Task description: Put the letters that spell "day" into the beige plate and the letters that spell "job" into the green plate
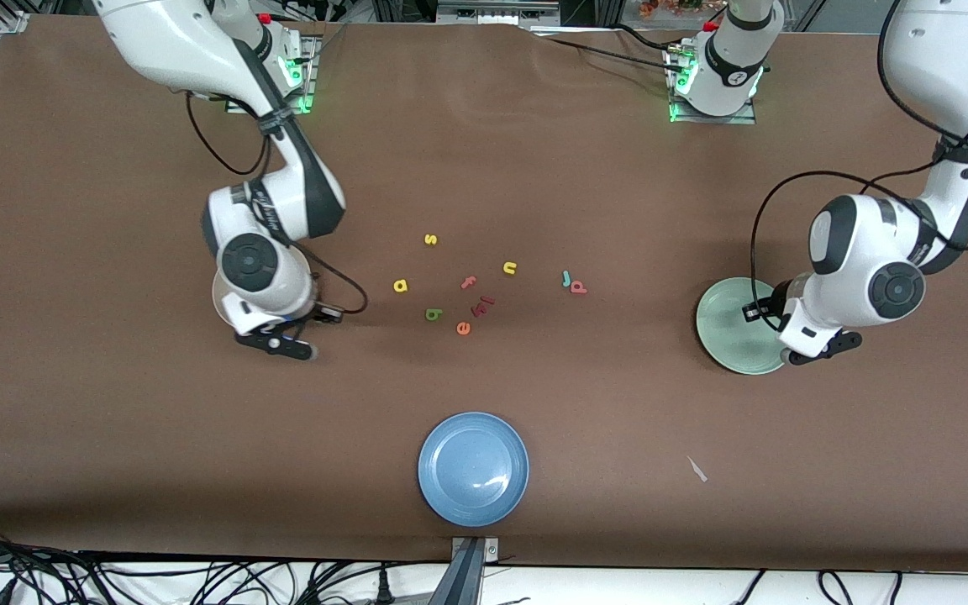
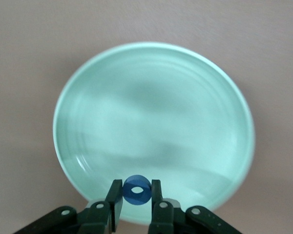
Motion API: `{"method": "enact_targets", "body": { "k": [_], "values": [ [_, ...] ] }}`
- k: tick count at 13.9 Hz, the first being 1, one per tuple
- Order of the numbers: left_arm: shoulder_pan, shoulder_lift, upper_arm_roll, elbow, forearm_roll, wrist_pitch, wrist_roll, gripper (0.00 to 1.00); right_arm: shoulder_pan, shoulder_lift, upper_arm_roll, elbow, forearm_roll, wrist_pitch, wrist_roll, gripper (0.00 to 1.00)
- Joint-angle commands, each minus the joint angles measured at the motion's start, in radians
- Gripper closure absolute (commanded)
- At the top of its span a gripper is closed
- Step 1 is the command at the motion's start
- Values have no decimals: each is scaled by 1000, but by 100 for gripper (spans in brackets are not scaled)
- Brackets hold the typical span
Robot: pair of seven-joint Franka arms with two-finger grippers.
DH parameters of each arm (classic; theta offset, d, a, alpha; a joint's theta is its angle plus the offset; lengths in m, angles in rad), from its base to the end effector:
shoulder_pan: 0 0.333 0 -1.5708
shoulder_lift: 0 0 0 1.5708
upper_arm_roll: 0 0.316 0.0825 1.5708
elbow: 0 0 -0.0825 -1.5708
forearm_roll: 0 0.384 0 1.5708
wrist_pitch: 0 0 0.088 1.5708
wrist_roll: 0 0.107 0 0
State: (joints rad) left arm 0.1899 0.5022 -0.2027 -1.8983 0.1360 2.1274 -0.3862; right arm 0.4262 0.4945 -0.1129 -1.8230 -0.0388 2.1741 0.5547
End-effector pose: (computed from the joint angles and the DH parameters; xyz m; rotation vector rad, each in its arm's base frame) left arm 0.6017 0.0022 0.2213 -3.0262 -0.4542 0.3894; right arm 0.6008 0.1976 0.2551 2.9863 -0.3109 -0.1386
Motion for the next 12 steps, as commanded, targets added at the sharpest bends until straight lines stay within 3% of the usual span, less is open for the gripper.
{"method": "enact_targets", "body": {
  "k": [1, 2, 3, 4, 5, 7, 9, 11, 12],
  "values": [
    [28, 85, -6, 87, 106, -6, 21, 84, 3, -123, -62, -191, -1, 35, -111, 74],
    [34, 97, -6, 93, 119, -6, 23, 76, 3, -143, -65, -244, 2, 39, -116, 74],
    [34, 107, -6, 103, 120, -4, 23, 51, 3, -171, -71, -309, 2, 61, -117, 74],
    [34, 108, -6, 111, 120, -6, 23, 6, 3, -197, -85, -381, 2, 90, -125, 74],
    [31, 101, -10, 113, 119, -12, 17, 0, 3, -214, -90, -433, 2, 123, -127, 74],
    [16, 78, -30, 123, 88, -23, -12, 0, 0, -194, -105, -438, 4, 157, -136, 72],
    [14, 47, -101, 124, 19, -78, -127, 0, 0, -172, -105, -441, 4, 190, -136, 68],
    [14, 39, -212, 113, 5, -95, -340, 0, 0, -169, -105, -441, 4, 188, -139, 33],
    [11, 50, -269, 111, 4, -93, -470, 0, 0, -169, -105, -440, 4, 181, -141, 0]
  ]
}}
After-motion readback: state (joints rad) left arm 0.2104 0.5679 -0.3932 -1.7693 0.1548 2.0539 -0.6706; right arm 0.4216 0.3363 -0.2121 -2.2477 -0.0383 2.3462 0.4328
